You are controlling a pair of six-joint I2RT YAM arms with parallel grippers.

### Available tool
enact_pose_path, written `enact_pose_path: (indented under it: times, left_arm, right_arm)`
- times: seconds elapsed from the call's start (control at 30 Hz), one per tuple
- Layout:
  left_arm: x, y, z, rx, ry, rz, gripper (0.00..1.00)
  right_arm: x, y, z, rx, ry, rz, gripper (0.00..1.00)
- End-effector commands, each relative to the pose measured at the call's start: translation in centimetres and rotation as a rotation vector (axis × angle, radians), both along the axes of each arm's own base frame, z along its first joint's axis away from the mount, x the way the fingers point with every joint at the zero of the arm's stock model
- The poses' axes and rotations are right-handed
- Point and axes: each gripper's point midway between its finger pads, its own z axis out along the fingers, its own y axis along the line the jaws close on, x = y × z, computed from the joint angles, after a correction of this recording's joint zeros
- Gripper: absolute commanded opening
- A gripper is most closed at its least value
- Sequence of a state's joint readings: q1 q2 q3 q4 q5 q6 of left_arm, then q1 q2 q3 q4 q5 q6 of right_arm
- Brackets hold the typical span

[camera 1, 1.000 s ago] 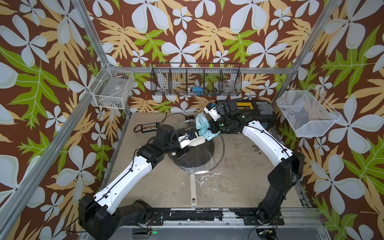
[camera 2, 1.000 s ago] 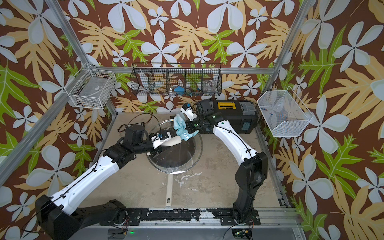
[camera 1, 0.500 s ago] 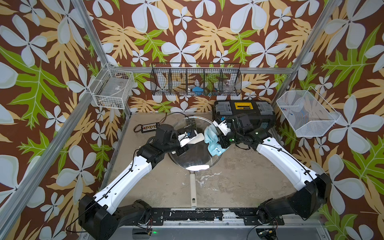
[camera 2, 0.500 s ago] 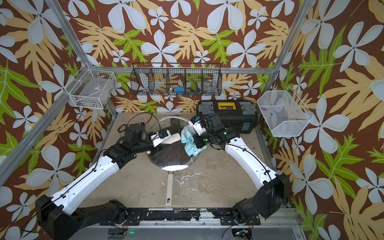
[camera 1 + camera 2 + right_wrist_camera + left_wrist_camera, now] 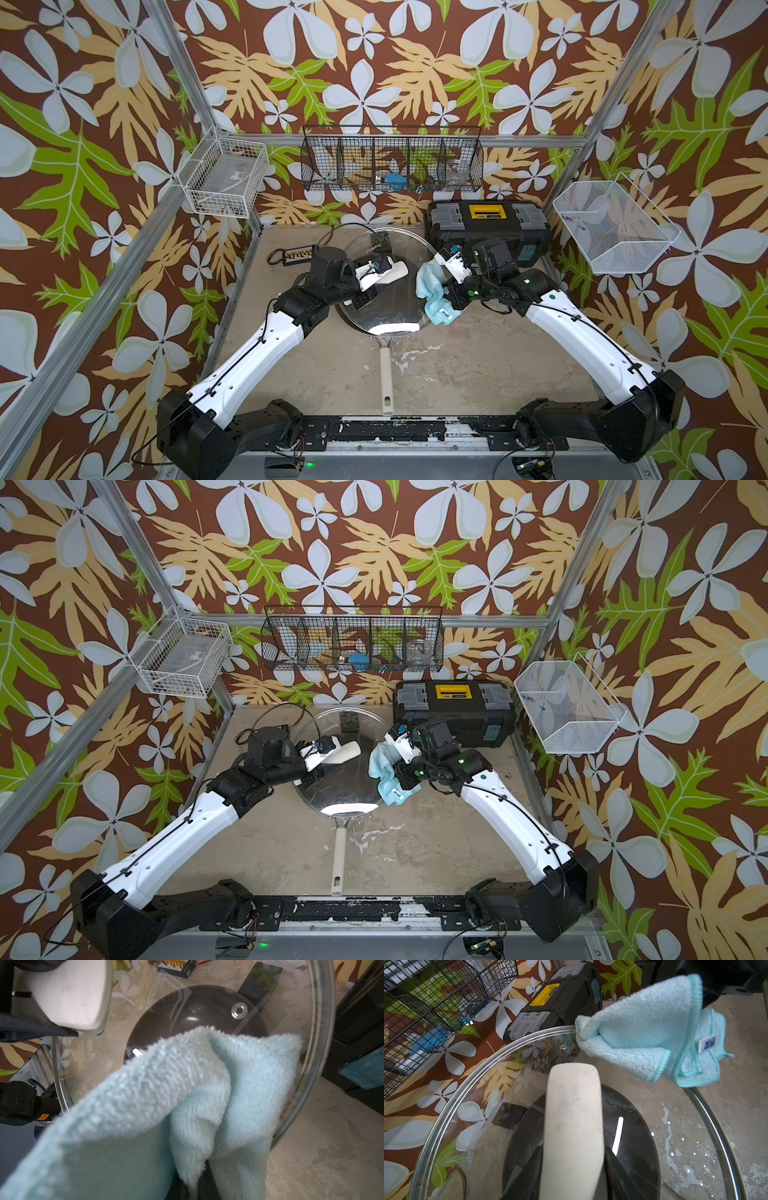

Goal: Wipe the pot lid with a cloth
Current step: Wipe the pot lid.

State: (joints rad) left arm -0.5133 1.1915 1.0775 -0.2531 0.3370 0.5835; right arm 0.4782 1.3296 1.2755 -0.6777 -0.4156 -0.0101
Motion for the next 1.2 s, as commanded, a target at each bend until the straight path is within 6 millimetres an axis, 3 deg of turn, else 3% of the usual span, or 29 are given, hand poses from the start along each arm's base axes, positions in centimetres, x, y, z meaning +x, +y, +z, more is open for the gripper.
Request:
enact_pose_path:
  times: [0.0,0.73,0.9,1.17]
  left_arm:
    - [1.1,-1.0,5.6,-0.125,-0.191,-0.015,0.0]
    - [1.6,-1.3,5.2,-0.172,-0.172,0.001,0.0]
    - [1.7,-1.3,5.3,-0.172,-0.176,0.003,0.0]
    - [1.6,-1.2,5.3,-0.167,-0.184,0.006,0.0]
  right_arm:
    - [-0.3,0.9,0.6,0.008,-0.009,0.017,0.0]
    - [-5.4,12.8,-0.7,0.05,0.015,0.246,0.0]
    - [-6.0,14.0,-0.3,0.072,0.013,0.264,0.0]
    - [-5.5,13.4,-0.1,0.066,-0.016,0.23,0.0]
